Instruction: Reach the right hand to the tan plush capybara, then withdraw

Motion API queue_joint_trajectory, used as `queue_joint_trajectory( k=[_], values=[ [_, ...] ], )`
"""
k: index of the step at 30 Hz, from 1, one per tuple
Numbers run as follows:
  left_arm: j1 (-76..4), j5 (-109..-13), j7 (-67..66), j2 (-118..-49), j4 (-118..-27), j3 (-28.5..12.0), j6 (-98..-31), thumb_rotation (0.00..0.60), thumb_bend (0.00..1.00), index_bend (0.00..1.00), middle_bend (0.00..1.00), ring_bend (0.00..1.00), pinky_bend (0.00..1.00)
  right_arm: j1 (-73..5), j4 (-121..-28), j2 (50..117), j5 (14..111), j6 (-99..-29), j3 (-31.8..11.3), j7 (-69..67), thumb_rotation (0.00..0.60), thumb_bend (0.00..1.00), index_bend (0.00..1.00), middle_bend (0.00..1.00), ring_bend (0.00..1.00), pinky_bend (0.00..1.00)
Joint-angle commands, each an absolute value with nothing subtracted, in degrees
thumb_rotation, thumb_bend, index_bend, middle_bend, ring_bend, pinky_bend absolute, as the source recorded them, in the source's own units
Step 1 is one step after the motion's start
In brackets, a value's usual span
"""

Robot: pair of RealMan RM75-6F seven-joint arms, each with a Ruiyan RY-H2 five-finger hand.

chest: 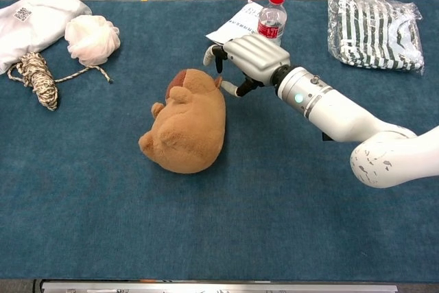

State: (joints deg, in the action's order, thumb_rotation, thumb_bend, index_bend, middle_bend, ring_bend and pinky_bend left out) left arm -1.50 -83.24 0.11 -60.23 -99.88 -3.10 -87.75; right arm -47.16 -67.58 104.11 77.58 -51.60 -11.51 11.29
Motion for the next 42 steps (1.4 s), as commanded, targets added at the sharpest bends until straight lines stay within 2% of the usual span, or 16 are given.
queue_joint_trajectory(
  k=[1, 5, 7, 10, 12, 15, 17, 18, 20, 22, 24, 27, 29, 38, 42],
  values=[
    [-1.5, -83.2, 0.1, -60.2, -99.9, -3.1, -87.8, 0.600, 0.22, 0.26, 0.26, 0.19, 0.19, -47.2, -67.7, 104.2, 77.4, -51.7, -11.4, 11.4, 0.600, 0.35, 0.31, 0.42, 0.28, 0.32],
    [-1.3, -83.2, 0.3, -60.1, -100.0, -3.1, -87.9, 0.600, 0.22, 0.26, 0.26, 0.19, 0.19, -47.4, -67.6, 104.6, 77.4, -51.7, -11.3, 11.2, 0.600, 0.35, 0.39, 0.42, 0.28, 0.32],
    [-1.2, -83.1, 0.5, -60.1, -100.1, -3.1, -88.0, 0.600, 0.22, 0.26, 0.26, 0.19, 0.19, -47.5, -67.5, 104.8, 77.4, -51.9, -11.3, 11.3, 0.600, 0.35, 0.45, 0.42, 0.28, 0.31],
    [-1.1, -83.1, 0.8, -60.0, -100.2, -3.1, -88.1, 0.600, 0.22, 0.26, 0.26, 0.19, 0.19, -47.5, -67.4, 105.2, 77.3, -52.4, -11.2, 11.6, 0.600, 0.36, 0.62, 0.44, 0.28, 0.31],
    [-1.1, -83.1, 0.8, -60.0, -100.2, -3.1, -88.0, 0.600, 0.22, 0.26, 0.26, 0.19, 0.19, -47.6, -67.3, 105.4, 77.1, -52.4, -11.2, 12.0, 0.600, 0.37, 0.70, 0.46, 0.28, 0.31],
    [-1.2, -83.3, 0.9, -59.9, -100.1, -3.1, -88.0, 0.600, 0.22, 0.26, 0.26, 0.19, 0.19, -47.6, -67.5, 105.4, 77.0, -52.6, -11.1, 12.3, 0.600, 0.37, 0.72, 0.47, 0.28, 0.31],
    [-1.2, -83.3, 1.0, -59.9, -100.2, -3.1, -88.0, 0.600, 0.22, 0.26, 0.26, 0.19, 0.19, -47.5, -67.8, 105.0, 77.0, -52.5, -11.0, 12.5, 0.600, 0.37, 0.66, 0.46, 0.29, 0.31],
    [-1.2, -83.3, 1.1, -59.9, -100.2, -3.1, -88.0, 0.600, 0.22, 0.26, 0.26, 0.19, 0.19, -47.6, -68.3, 104.5, 76.7, -52.1, -10.9, 12.9, 0.600, 0.36, 0.59, 0.45, 0.28, 0.31],
    [-1.2, -83.3, 1.2, -59.9, -100.1, -3.1, -87.9, 0.600, 0.22, 0.26, 0.26, 0.19, 0.19, -47.7, -69.5, 103.3, 75.9, -51.0, -10.7, 13.9, 0.600, 0.35, 0.38, 0.39, 0.26, 0.29],
    [-1.3, -83.2, 1.2, -59.9, -100.1, -3.1, -87.8, 0.600, 0.22, 0.26, 0.26, 0.19, 0.19, -47.7, -71.6, 101.7, 74.7, -49.9, -10.6, 15.9, 0.600, 0.32, 0.13, 0.30, 0.19, 0.25],
    [-1.4, -83.2, 1.1, -59.9, -100.0, -3.1, -87.6, 0.600, 0.22, 0.26, 0.26, 0.19, 0.19, -47.7, -73.9, 100.0, 73.5, -49.0, -10.6, 17.6, 0.600, 0.29, 0.01, 0.20, 0.13, 0.21],
    [-1.5, -83.3, 1.0, -60.0, -99.9, -3.2, -87.4, 0.600, 0.22, 0.26, 0.26, 0.19, 0.19, -47.3, -78.2, 97.1, 71.7, -48.9, -10.7, 19.9, 0.600, 0.25, 0.00, 0.10, 0.07, 0.17],
    [-1.6, -83.3, 1.0, -60.0, -99.9, -3.2, -87.4, 0.600, 0.22, 0.26, 0.26, 0.19, 0.19, -46.4, -81.1, 95.0, 71.1, -50.1, -10.6, 20.9, 0.600, 0.25, 0.00, 0.09, 0.06, 0.17],
    [-1.9, -83.8, 0.7, -60.8, -97.3, -3.9, -88.2, 0.600, 0.22, 0.26, 0.26, 0.20, 0.19, -37.0, -95.5, 80.0, 71.3, -62.2, -7.6, 24.4, 0.600, 0.25, 0.00, 0.13, 0.06, 0.17],
    [-2.7, -84.3, -3.1, -62.8, -94.2, -4.4, -88.7, 0.600, 0.22, 0.26, 0.27, 0.20, 0.19, -30.4, -99.7, 73.3, 73.1, -70.5, -5.0, 23.9, 0.600, 0.25, 0.00, 0.16, 0.06, 0.17]
  ],
)
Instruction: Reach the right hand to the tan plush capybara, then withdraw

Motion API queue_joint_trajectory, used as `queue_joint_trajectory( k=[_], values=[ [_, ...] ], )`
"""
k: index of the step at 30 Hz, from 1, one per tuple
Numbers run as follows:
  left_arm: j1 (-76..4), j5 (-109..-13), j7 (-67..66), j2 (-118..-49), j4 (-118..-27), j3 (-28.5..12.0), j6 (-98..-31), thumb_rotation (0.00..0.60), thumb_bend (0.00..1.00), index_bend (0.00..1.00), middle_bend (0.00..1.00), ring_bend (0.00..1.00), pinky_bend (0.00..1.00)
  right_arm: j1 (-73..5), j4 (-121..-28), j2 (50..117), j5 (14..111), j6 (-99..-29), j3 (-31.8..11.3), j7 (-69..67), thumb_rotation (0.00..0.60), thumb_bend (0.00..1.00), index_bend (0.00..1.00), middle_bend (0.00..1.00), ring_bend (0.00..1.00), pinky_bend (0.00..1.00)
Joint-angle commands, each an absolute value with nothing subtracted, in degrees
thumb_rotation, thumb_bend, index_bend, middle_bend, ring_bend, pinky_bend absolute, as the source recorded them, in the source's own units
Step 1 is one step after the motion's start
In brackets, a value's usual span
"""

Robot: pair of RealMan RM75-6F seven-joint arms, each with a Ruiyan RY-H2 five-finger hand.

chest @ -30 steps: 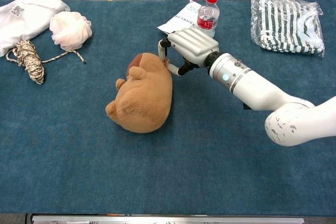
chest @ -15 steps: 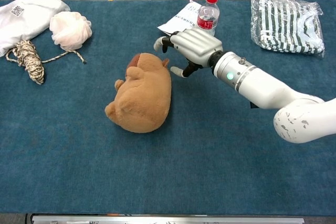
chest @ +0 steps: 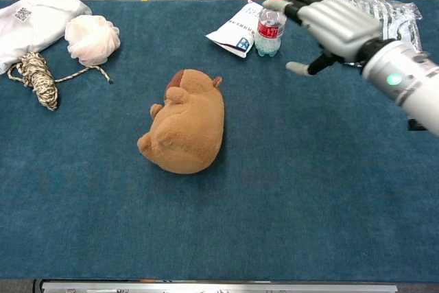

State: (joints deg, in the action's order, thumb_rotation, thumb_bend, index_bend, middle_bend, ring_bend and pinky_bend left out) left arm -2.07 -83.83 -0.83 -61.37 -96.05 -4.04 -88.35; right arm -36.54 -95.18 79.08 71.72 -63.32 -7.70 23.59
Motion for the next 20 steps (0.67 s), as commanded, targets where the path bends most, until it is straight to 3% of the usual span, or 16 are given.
queue_joint_trajectory(
  k=[1, 11, 20],
  values=[
    [-2.9, -84.5, -3.2, -63.0, -94.1, -4.4, -88.5, 0.600, 0.22, 0.26, 0.27, 0.20, 0.19, -29.0, -100.4, 72.0, 73.5, -72.0, -4.4, 23.6, 0.600, 0.25, 0.00, 0.17, 0.06, 0.17],
    [-4.0, -86.0, -4.0, -63.0, -96.8, -4.0, -87.6, 0.600, 0.22, 0.26, 0.27, 0.20, 0.19, -17.0, -105.4, 61.1, 76.6, -83.4, 0.7, 21.4, 0.600, 0.25, 0.00, 0.18, 0.06, 0.17],
    [-4.2, -86.4, -4.8, -63.1, -97.9, -3.8, -87.5, 0.600, 0.22, 0.26, 0.27, 0.20, 0.19, -12.9, -105.9, 59.2, 78.1, -86.0, 1.2, 20.1, 0.600, 0.25, 0.00, 0.18, 0.06, 0.17]
  ],
)
